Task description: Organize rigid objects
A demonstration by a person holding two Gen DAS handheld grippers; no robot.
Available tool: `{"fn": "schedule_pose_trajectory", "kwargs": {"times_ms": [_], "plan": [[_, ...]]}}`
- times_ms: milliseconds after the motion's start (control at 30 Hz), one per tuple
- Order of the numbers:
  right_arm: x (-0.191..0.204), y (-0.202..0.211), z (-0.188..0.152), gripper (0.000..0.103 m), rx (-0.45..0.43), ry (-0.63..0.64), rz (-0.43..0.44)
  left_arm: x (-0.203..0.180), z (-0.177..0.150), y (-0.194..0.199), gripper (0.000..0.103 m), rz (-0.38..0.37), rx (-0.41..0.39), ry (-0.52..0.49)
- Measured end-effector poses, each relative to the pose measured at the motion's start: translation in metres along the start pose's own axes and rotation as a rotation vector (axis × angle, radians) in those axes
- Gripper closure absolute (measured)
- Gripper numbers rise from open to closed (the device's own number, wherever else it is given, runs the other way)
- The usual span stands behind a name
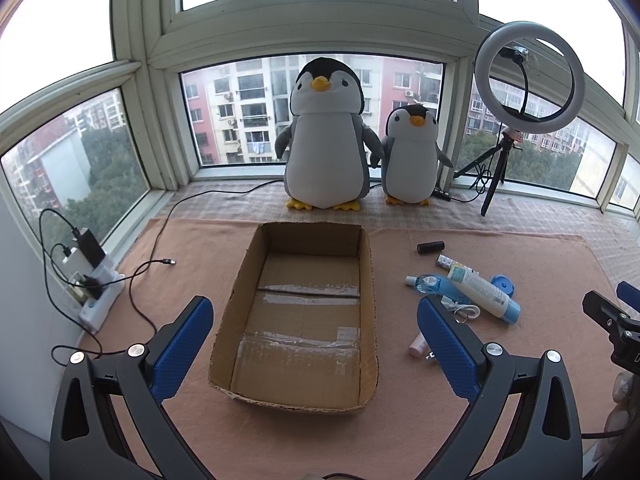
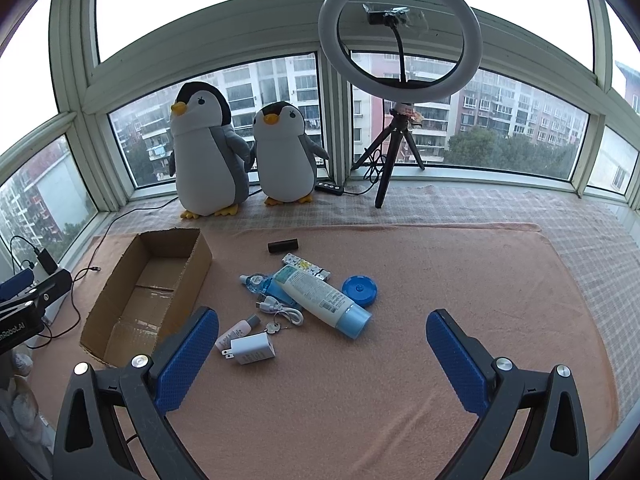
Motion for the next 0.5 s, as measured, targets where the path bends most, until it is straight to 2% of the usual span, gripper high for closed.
{"fn": "schedule_pose_trajectory", "kwargs": {"times_ms": [267, 500], "plan": [[-0.005, -0.010, -0.001, 0.000, 0.019, -0.013, 0.013, 0.029, -0.021, -0.026, 0.001, 0.052, 0.055, 0.016], [-0.015, -0.023, -0.007, 0.000, 0.042, -0.029, 0.003, 0.074, -0.051, -0.063, 0.002, 0.115, 0.138, 0.084]]}}
Point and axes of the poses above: each gripper's, at about its wrist camera, not at the fingertips, and y roughly against the way its jaws point, x to its left, z to its top, the point moved 10 cm from there along -y, roughly the way its jaws point, and after that the axes turned 5 degrees about -z, right-handed, at the moved point
